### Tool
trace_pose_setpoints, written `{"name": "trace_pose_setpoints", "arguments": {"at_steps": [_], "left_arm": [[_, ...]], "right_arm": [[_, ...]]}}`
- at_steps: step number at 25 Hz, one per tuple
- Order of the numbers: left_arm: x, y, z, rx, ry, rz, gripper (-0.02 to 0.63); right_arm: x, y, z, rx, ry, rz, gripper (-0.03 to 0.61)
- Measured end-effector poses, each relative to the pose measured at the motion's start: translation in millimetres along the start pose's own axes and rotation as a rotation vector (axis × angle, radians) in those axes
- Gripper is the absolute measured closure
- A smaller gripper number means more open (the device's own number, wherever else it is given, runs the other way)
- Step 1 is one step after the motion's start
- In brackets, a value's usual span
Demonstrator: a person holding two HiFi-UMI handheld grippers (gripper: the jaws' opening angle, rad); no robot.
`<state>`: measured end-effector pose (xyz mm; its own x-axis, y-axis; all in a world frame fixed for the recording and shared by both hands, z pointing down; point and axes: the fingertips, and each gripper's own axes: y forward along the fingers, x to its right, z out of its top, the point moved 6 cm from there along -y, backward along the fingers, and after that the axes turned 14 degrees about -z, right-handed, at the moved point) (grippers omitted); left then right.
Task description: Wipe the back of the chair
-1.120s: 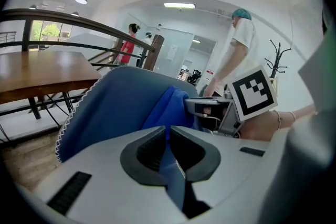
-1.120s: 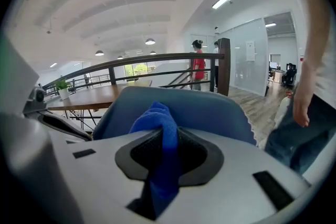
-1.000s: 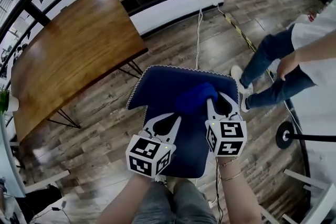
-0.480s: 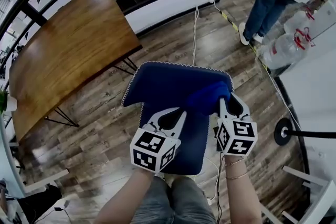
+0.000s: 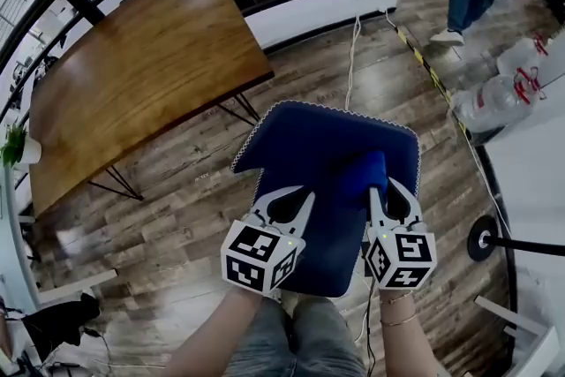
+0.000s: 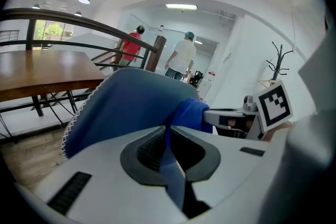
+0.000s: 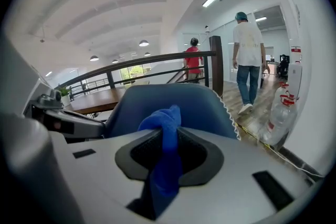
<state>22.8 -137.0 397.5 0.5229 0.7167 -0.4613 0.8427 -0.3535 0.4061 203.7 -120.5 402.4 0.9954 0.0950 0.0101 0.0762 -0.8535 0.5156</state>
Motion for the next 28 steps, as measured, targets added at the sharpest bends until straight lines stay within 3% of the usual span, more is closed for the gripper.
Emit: {"name": "trace_pose_setpoints", "arguments": {"at_steps": [15,28], "left_arm": [[-45.8,-72.9,-42.2,0.038,-0.1,0.154,0.577],[-72.8,-89.1,-65.7,0.057,-0.128,0.203,0.577]], "right_arm": [[-132.5,27.1,-19.2,-0.047,-0.073,0.266,0.497],[-198.1,81.2,-27.1,-0.068,-0.068,0.353,0.497]]}}
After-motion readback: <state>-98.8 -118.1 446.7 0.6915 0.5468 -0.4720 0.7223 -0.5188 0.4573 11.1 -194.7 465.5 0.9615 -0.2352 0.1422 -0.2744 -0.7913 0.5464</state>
